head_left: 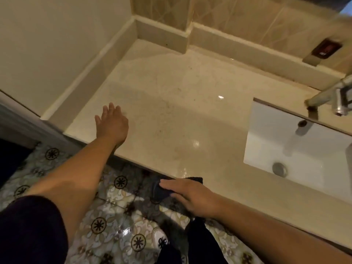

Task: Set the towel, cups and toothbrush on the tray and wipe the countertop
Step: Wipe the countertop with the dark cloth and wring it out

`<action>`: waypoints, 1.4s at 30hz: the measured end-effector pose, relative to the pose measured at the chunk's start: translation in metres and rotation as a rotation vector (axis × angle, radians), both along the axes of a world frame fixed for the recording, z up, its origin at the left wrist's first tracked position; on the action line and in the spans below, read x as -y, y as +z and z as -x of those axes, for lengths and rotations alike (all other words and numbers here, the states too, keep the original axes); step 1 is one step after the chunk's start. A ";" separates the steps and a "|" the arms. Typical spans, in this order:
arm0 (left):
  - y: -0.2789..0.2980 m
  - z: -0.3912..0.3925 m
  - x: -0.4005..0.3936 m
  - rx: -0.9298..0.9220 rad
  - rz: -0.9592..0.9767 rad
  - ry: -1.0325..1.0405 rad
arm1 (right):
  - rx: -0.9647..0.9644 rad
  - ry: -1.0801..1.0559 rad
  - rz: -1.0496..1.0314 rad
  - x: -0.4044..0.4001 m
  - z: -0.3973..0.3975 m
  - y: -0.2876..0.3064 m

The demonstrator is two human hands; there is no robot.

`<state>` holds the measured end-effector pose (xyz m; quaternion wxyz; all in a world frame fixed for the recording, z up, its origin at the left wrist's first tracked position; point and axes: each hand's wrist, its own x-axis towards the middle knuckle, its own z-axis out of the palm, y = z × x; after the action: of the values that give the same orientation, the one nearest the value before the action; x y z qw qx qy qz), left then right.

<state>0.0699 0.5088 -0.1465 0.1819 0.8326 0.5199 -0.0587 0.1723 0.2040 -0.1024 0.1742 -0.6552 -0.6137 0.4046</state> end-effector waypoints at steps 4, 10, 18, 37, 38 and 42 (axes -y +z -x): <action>0.040 0.015 0.034 0.089 0.150 -0.134 | -0.409 -0.273 0.262 0.015 -0.007 0.045; 0.143 0.019 0.129 0.480 0.399 -0.440 | -0.600 -0.391 0.201 0.034 -0.035 0.118; 0.239 0.017 0.192 0.345 0.231 -0.807 | -0.353 -0.340 0.147 0.057 -0.055 0.186; 0.220 -0.032 0.181 0.196 0.079 -0.829 | 0.119 -0.446 -0.103 0.073 -0.091 0.113; 0.213 -0.034 0.176 0.176 0.031 -0.842 | 0.140 -0.430 -0.111 0.069 -0.100 0.110; 0.177 -0.056 0.153 0.160 -0.177 -0.842 | 0.292 -0.335 -0.175 0.038 -0.142 0.104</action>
<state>0.1254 0.3558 0.0300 0.1095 0.9863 0.1223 -0.0182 0.3145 0.1659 0.0020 0.2045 -0.7819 -0.5478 0.2161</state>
